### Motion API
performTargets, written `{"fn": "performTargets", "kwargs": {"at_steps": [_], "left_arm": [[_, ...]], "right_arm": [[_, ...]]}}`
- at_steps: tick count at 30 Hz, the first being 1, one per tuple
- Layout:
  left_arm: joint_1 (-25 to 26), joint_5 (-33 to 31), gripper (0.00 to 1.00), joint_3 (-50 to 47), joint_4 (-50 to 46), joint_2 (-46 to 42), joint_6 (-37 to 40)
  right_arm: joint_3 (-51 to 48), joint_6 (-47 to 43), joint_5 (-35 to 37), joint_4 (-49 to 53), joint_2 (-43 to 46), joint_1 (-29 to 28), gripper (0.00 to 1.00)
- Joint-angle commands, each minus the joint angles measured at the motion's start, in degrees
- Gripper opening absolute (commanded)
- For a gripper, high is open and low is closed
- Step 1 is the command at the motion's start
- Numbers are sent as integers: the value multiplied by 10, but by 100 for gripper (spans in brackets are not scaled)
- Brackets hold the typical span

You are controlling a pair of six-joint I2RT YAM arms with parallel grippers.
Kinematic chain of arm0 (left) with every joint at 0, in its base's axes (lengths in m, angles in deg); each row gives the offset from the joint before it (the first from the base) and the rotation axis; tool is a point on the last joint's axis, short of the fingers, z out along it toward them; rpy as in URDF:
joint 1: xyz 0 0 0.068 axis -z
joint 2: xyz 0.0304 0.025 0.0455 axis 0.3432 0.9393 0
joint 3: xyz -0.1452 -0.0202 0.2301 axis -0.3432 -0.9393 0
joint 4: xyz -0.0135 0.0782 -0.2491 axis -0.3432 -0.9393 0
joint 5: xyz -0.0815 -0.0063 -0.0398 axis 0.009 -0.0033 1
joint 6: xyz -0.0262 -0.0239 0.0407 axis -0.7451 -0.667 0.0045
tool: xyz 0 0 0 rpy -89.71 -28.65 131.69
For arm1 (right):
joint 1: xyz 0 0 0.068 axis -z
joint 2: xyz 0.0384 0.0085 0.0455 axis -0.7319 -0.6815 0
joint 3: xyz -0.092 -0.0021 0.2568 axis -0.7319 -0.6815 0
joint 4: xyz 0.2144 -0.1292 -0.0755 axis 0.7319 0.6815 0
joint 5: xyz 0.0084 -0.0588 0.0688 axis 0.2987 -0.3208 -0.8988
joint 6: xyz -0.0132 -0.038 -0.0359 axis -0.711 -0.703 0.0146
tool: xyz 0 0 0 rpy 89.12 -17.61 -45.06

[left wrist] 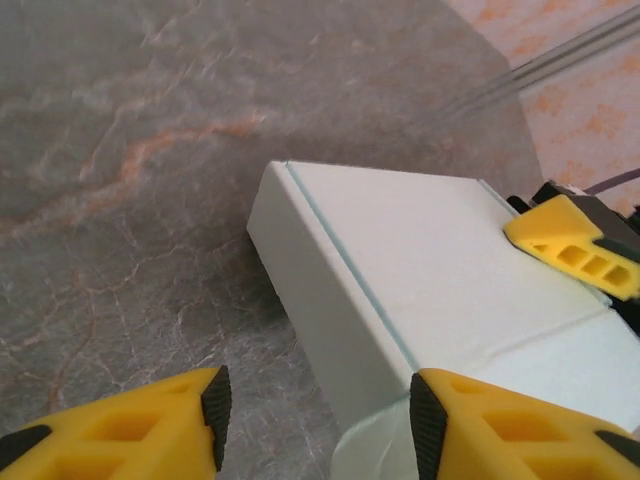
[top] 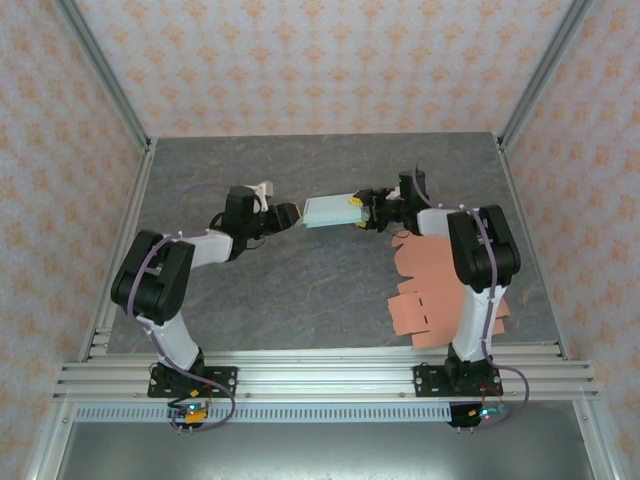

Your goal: Fold the paper box

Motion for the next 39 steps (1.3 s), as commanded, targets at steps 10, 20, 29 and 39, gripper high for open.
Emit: {"fn": "performTargets", "kwargs": {"at_steps": [10,20,29,39], "left_arm": [[113,-16,61,-101,59,-114,470],[183,-139,65,-126,43,-128,613],[219,-207,64,-87,93,-64,635],[219,-255,65,-94,149,-57,602]], "right_arm": [[172,-259,-95,617,56,45,47],[164,-267,-104,650,41,57,46],[164,-257,-97,649,20,56,45],[149,-257,-94,655,11,49,44]]}}
